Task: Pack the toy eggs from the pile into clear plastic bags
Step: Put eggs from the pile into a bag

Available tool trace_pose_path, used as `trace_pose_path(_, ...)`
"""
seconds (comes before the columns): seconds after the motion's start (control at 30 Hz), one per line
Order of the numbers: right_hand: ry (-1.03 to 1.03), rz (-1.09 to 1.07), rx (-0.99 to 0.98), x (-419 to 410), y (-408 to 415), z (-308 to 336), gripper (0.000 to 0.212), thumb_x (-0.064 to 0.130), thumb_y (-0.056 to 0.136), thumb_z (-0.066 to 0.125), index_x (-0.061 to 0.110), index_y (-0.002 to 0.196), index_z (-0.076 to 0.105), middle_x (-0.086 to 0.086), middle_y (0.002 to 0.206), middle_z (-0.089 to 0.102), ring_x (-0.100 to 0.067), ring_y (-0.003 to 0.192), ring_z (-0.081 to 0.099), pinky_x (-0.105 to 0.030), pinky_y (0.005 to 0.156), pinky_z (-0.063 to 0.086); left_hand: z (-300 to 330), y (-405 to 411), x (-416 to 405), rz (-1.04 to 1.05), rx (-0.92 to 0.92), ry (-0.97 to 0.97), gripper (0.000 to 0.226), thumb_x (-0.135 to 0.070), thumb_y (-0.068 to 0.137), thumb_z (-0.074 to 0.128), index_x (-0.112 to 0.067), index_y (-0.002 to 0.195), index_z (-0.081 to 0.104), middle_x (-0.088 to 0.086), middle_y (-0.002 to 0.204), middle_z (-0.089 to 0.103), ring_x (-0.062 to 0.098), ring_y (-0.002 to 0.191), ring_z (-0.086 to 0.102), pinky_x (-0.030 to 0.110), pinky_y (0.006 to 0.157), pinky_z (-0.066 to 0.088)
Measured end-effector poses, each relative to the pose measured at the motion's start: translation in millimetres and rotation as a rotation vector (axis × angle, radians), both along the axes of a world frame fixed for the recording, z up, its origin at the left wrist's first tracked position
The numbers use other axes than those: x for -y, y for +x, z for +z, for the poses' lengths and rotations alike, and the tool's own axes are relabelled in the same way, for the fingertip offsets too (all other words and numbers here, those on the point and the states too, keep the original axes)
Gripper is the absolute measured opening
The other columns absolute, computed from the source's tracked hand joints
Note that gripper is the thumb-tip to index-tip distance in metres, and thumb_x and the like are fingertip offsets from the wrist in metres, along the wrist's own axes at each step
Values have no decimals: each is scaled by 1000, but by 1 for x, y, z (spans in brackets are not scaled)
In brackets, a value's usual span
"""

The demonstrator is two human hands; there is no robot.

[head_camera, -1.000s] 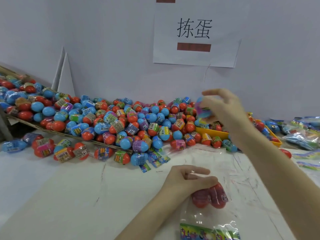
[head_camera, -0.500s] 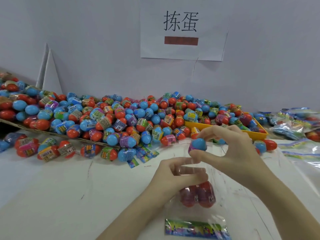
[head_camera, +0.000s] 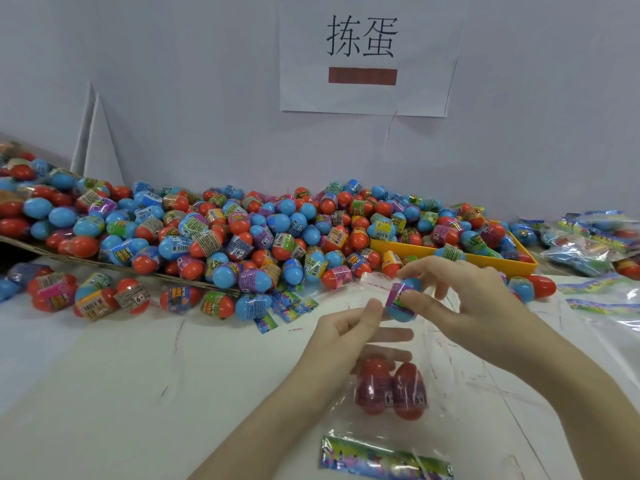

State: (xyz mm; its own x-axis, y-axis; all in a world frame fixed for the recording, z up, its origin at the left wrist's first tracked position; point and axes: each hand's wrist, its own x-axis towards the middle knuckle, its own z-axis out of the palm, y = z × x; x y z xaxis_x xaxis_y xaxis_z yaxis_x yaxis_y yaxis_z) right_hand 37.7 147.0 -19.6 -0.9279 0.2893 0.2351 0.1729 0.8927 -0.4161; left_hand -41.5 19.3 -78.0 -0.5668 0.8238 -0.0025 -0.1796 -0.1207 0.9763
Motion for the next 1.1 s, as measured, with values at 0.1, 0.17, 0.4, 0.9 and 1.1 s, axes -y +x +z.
trace_pose_path(0.1,-77,8,-70,0,1,-1,26,38,75,65,43,87,42,29,84,50,0,85,50,-16,74,42,1,0,1,-18,-22,11,39,-50,72,52,-20,91,69,-2,92,74,16,82,71,18,67,54)
trace_pose_path(0.17,-155,9,-136,1,3,2,29,47,63,68,41,81,48,27,83,57,4,86,55,-10,68,41,1,0,2,-35,-39,42,33,-42,67,62,-20,90,70,2,95,74,20,88,70,23,76,56)
trace_pose_path(0.4,-207,3,-227,7,-2,-1,46,69,38,54,34,68,57,28,73,60,10,80,53,-11,69,41,-1,0,2,-10,-93,69,15,-3,80,66,-10,93,69,15,93,71,28,91,68,26,76,55)
trace_pose_path(0.9,-176,49,-132,-1,-5,-12,11,34,71,70,38,69,59,20,77,60,-2,86,48,-26,79,38,0,-2,4,-72,-39,20,16,-10,80,68,-8,96,67,8,92,70,15,81,70,12,62,49)
trace_pose_path(1.1,-315,119,-124,-4,-5,-12,20,52,55,64,37,68,69,18,76,68,2,79,55,-12,72,40,-2,-4,4,-109,-62,21,20,-12,80,67,-5,100,67,6,87,70,21,86,69,21,73,53)
